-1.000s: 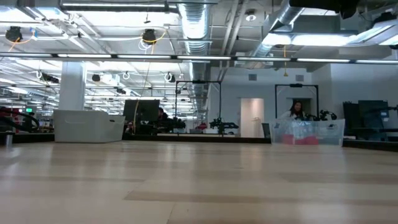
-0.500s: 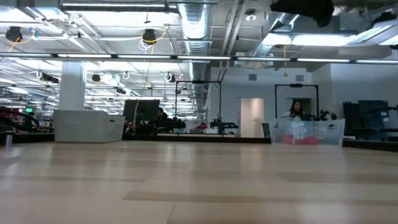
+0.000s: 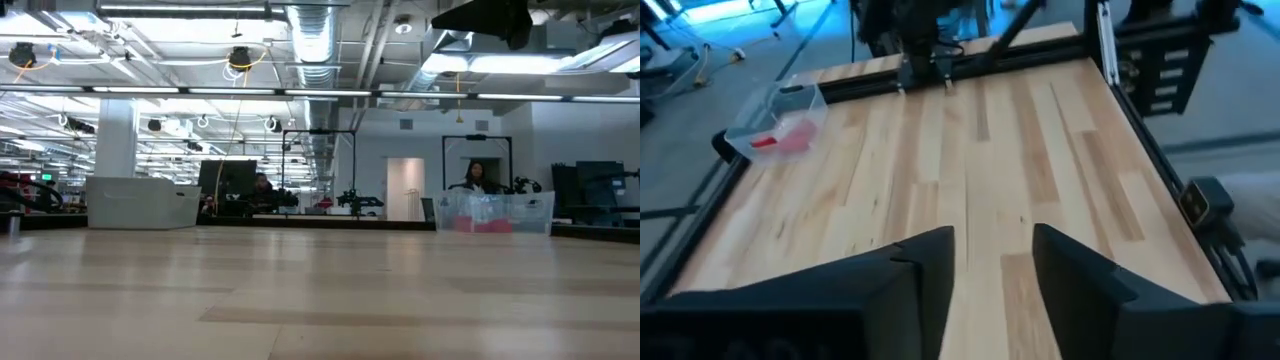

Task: Sort & place blocks by color
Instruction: Return to Home Position

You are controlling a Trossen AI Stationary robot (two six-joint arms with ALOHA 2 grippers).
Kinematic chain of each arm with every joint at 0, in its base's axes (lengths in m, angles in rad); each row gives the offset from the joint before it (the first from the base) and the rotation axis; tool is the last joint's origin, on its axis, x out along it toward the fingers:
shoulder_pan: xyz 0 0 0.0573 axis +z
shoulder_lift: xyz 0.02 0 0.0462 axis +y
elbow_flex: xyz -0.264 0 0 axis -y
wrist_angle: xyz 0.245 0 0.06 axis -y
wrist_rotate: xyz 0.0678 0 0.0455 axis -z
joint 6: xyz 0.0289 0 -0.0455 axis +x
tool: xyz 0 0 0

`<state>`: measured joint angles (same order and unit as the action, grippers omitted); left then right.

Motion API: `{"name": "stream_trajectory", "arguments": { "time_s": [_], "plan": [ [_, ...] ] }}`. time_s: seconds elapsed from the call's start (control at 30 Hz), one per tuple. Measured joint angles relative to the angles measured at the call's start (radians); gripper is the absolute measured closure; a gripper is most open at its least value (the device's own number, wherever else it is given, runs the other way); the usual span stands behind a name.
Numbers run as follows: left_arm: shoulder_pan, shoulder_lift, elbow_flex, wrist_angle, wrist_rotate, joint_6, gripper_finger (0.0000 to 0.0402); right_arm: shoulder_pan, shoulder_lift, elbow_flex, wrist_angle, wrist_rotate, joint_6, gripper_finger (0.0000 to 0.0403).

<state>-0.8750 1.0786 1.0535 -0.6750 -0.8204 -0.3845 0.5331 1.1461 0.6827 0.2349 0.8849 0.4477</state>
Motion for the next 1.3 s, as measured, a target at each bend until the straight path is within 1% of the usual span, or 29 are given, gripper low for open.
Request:
{"name": "stream_trajectory", "arguments": {
  "time_s": [0.17,0.37,0.6,0.73,1.2,1.3],
  "plan": [
    [0.037,-0.090,-0.127,0.134,0.008,0.013,0.0317,0.000,0.000,0.000,0.000,-0.001,0.000,0.0088],
    [0.069,-0.161,-0.204,0.282,0.048,0.097,0.0360,-0.002,0.000,0.000,0.000,0.009,0.016,0.0088],
    [0.091,-0.190,-0.225,0.290,0.049,0.109,0.0392,-0.021,0.000,0.000,-0.040,0.006,0.061,0.0088],
    [0.092,-0.190,-0.225,0.294,0.049,0.111,0.0400,-0.020,0.000,0.000,-0.063,0.003,0.076,0.0088],
    [0.092,-0.189,-0.225,0.293,0.046,0.111,0.0400,-0.026,0.000,0.000,-0.099,0.005,0.076,0.0088],
    [0.092,-0.189,-0.225,0.293,0.027,0.110,0.0400,-0.026,0.000,0.000,-0.112,0.005,0.076,0.0088]
  ]
}}
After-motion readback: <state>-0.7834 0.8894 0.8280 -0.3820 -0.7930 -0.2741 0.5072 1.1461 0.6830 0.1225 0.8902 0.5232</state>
